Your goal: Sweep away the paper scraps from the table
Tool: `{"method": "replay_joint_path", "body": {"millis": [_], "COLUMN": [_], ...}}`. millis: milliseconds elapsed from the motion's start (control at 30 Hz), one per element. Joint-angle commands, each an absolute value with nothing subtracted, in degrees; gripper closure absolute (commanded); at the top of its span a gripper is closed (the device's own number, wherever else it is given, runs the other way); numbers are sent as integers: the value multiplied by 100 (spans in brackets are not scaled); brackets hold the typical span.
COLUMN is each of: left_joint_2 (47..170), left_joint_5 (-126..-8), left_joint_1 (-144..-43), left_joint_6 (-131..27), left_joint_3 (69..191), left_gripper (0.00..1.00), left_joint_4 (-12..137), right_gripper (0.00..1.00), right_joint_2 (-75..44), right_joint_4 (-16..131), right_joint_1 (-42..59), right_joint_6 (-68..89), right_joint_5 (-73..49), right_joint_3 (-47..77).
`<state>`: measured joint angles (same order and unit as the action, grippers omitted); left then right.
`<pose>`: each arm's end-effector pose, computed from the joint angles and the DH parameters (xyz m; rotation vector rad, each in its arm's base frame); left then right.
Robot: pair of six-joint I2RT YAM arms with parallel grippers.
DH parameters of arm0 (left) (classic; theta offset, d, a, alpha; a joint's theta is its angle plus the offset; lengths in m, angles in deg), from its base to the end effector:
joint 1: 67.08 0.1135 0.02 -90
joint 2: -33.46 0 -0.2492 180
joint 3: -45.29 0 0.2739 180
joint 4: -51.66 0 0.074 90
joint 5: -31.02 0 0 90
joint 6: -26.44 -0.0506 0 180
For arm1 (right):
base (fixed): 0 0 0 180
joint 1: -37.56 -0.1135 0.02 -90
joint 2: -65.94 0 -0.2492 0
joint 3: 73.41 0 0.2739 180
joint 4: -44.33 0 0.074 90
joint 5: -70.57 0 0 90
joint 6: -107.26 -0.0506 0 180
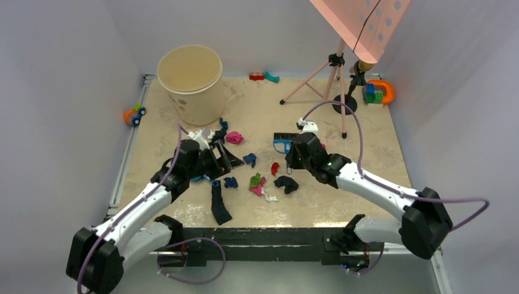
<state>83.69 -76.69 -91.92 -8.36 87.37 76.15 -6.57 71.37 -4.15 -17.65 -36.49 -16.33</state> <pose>0.2064 -0.1125 0.2003 -0.4182 2.2993 -1.0970 0.2334 0.1881 0.1957 0.0152 2.2979 0.3560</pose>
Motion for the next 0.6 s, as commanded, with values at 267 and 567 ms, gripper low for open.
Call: {"method": "replay_joint_path", "body": {"millis": [267,567], "left_joint_2": [10528,11189], "left_joint_5": [-7939,-7945], "left_joint_1": [-10094,-10181], "left_joint_6": [483,609], "left_joint_3": [9569,9765], "left_gripper": [23,36], "left_joint_4": [4358,3828], "right_gripper": [96,96], "right_joint_2": [573,522], "right_joint_4": [7005,7239], "right_joint_1": [-955,-1135], "right_joint_6": [-1667,-1627], "right_joint_5": [-2798,-2914], "right_joint_3": [-1864,-1672]}}
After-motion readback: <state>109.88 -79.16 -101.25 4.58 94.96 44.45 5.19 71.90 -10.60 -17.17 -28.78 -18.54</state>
